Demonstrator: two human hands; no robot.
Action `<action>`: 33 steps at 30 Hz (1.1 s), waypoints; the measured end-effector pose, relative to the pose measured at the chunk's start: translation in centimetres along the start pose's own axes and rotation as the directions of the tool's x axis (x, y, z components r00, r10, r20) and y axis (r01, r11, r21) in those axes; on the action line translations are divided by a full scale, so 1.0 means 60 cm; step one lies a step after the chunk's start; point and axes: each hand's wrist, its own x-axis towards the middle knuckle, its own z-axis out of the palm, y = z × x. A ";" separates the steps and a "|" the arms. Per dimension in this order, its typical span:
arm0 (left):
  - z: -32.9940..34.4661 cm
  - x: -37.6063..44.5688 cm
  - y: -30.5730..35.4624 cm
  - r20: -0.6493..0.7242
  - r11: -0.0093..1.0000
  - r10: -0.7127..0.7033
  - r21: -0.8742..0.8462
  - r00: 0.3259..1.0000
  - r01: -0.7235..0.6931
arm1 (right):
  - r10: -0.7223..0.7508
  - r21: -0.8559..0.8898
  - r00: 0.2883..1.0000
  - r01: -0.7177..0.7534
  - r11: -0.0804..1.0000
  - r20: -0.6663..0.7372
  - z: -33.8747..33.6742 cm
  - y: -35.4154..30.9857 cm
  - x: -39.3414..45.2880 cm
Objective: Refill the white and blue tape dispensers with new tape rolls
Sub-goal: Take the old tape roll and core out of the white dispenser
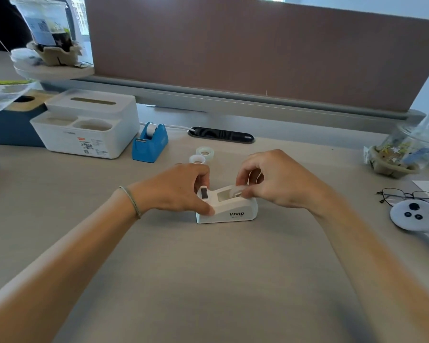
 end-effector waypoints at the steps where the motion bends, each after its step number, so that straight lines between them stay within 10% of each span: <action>1: -0.002 0.001 0.001 0.010 1.000 -0.005 0.016 1.000 0.005 | 0.010 0.023 1.000 -0.010 1.000 0.001 -0.002 0.004 -0.001; 6: -0.020 0.003 0.014 0.135 0.997 0.011 0.071 0.991 -0.020 | 0.005 0.138 0.999 0.000 0.990 -0.032 -0.012 0.008 -0.004; 12: -0.035 0.032 0.054 -0.100 0.933 0.233 -0.257 0.967 -0.252 | -0.004 0.374 0.993 0.048 0.926 -0.117 -0.029 0.008 0.010; 18: -0.053 0.050 0.036 -0.292 0.838 0.137 -0.476 0.947 -0.268 | 0.039 0.477 0.972 0.080 0.875 -0.233 -0.032 0.004 0.061; 25: -0.071 0.059 0.001 -0.005 0.476 -0.011 -0.880 1.000 0.001 | 0.031 0.543 0.969 0.110 0.832 -0.244 -0.008 0.005 0.096; 33: -0.053 0.089 -0.034 0.029 0.473 -0.029 -0.880 0.999 0.040 | 0.050 0.511 0.964 0.095 0.855 -0.262 0.013 0.020 0.104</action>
